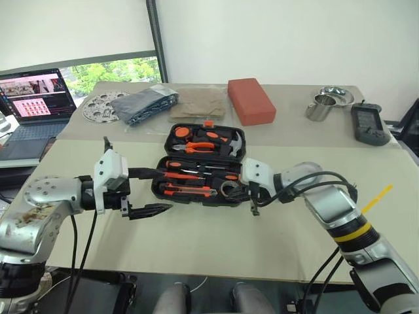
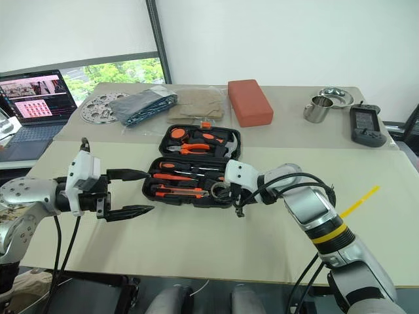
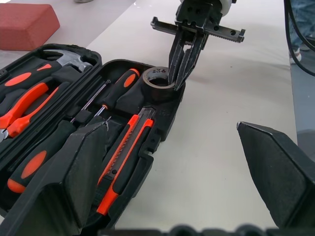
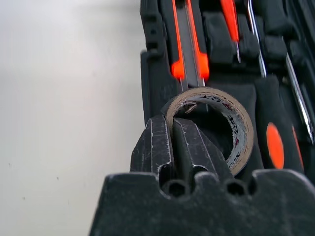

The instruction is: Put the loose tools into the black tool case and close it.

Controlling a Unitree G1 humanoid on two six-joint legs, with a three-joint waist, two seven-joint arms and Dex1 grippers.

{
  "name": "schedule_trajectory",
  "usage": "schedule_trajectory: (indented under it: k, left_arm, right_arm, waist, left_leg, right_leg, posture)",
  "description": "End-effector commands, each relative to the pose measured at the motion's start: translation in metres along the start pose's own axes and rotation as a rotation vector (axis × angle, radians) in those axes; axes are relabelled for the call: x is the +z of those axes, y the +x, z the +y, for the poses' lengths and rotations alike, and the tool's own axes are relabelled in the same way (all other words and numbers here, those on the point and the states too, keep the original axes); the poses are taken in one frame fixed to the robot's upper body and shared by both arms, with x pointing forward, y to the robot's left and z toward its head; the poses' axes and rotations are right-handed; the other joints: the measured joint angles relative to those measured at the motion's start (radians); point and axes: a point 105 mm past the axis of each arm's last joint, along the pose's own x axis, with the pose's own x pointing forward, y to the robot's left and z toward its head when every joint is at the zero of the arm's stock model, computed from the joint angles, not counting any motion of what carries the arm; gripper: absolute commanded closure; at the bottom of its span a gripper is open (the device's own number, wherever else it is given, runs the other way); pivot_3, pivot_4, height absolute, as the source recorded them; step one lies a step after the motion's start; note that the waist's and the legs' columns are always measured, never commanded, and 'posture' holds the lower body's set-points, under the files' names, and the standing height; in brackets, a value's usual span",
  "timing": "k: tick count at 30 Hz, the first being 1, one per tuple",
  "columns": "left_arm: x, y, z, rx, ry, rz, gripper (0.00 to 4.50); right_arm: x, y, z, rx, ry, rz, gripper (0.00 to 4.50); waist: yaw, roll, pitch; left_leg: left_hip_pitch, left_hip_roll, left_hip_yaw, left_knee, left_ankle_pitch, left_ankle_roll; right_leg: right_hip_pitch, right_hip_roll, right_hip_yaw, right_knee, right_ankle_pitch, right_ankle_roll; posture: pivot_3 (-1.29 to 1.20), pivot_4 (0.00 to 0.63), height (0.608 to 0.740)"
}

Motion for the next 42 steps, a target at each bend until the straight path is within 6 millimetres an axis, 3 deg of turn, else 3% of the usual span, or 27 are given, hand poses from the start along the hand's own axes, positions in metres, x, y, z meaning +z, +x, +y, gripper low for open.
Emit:
schedule_trajectory:
  k: [1, 8, 10, 15, 19, 22, 26, 31, 36, 42]
  left_arm:
    - [0.009, -0.004, -0.001, 0.013, 0.035, -0.007, 0.0]
    - [0.008, -0.005, 0.003, 0.038, 0.024, -0.021, 0.0]
    - [0.007, -0.007, 0.01, 0.072, 0.005, -0.043, 0.0]
    - [-0.005, -0.013, 0.031, 0.193, -0.029, -0.088, 0.0]
    - [-0.034, -0.018, 0.058, 0.336, -0.053, -0.041, 0.0]
    - [-0.044, -0.022, 0.082, 0.465, -0.084, -0.052, 0.0]
    - [-0.045, -0.026, 0.122, 0.645, -0.191, -0.152, 0.0]
    - [-0.06, -0.015, 0.157, 0.709, -0.343, -0.116, 0.0]
    - [-0.073, -0.002, 0.17, 0.687, -0.463, -0.084, 0.0]
    - [-0.079, 0.021, 0.161, 0.552, -0.497, -0.04, 0.0]
  right_arm:
    - [0.012, -0.003, -0.003, -0.001, -0.055, -0.021, 3.01]
    - [0.017, -0.006, -0.007, -0.033, -0.034, -0.056, 0.48]
    - [0.021, -0.009, -0.012, -0.057, -0.015, -0.087, 0.04]
    - [0.025, -0.014, -0.008, -0.037, -0.027, -0.13, 0.04]
    - [0.02, -0.011, -0.002, -0.024, -0.034, -0.123, 0.04]
    - [0.022, -0.013, -0.018, -0.111, 0.022, -0.165, 0.04]
    - [0.019, -0.025, -0.056, -0.296, 0.139, -0.209, 0.04]
    - [-0.003, -0.038, -0.094, -0.479, 0.344, -0.204, 0.04]
    - [-0.018, -0.034, -0.104, -0.533, 0.489, -0.18, 0.04]
    - [-0.029, -0.019, -0.099, -0.518, 0.61, -0.159, 0.04]
  waist:
    - [-0.001, 0.0, 0.0]
    - [0.0, 0.0, 0.0]
    - [-0.001, 0.0, 0.0]
    - [0.001, 0.0, 0.0]
    - [0.0, -0.001, 0.0]
    - [0.001, -0.001, 0.0]
    - [0.003, -0.002, 0.001]
    - [0.005, -0.003, 0.001]
    - [0.001, -0.003, 0.001]
    - [-0.001, -0.003, 0.001]
  left_leg:
    - [0.0, 0.0, 0.0, 0.0, 0.0, 0.0]
    - [0.0, 0.0, 0.0, 0.0, 0.0, 0.0]
    - [0.0, 0.0, 0.0, 0.0, 0.0, 0.0]
    - [0.0, 0.0, 0.0, 0.0, 0.0, 0.0]
    - [0.0, 0.0, 0.0, 0.0, 0.0, 0.0]
    - [0.0, 0.0, 0.0, 0.0, 0.0, 0.0]
    - [0.0, -0.001, 0.0, 0.001, 0.0, 0.0]
    - [-0.001, -0.002, 0.0, 0.0, 0.0, 0.0]
    - [-0.002, -0.002, -0.001, -0.002, 0.0, 0.0]
    - [-0.007, -0.002, 0.0, -0.003, 0.0, 0.0]
  right_leg:
    - [0.0, 0.0, 0.0, 0.0, 0.0, 0.0]
    - [0.0, 0.0, 0.0, 0.0, 0.0, 0.0]
    - [0.0, 0.0, 0.0, 0.0, 0.0, 0.0]
    - [0.0, 0.0, 0.0, 0.0, 0.0, 0.0]
    - [0.0, 0.0, -0.001, 0.0, 0.0, 0.0]
    - [0.0, -0.001, -0.001, 0.0, 0.0, 0.0]
    - [0.0, -0.001, -0.001, 0.001, 0.001, -0.001]
    - [-0.001, -0.001, -0.003, 0.002, 0.002, -0.002]
    - [-0.003, -0.001, -0.005, 0.004, 0.002, -0.002]
    - [-0.011, -0.001, -0.007, 0.01, 0.003, -0.003]
  posture:
    - [0.0, 0.15, 0.74]
    - [0.0, 0.15, 0.74]
    - [0.0, 0.15, 0.74]
    - [0.0, 0.15, 0.74]
    - [0.0, 0.15, 0.74]
    - [0.0, 0.15, 0.74]
    - [0.0, 0.15, 0.74]
    - [0.0, 0.15, 0.74]
    - [0.0, 0.15, 0.74]
    - [0.0, 0.15, 0.74]
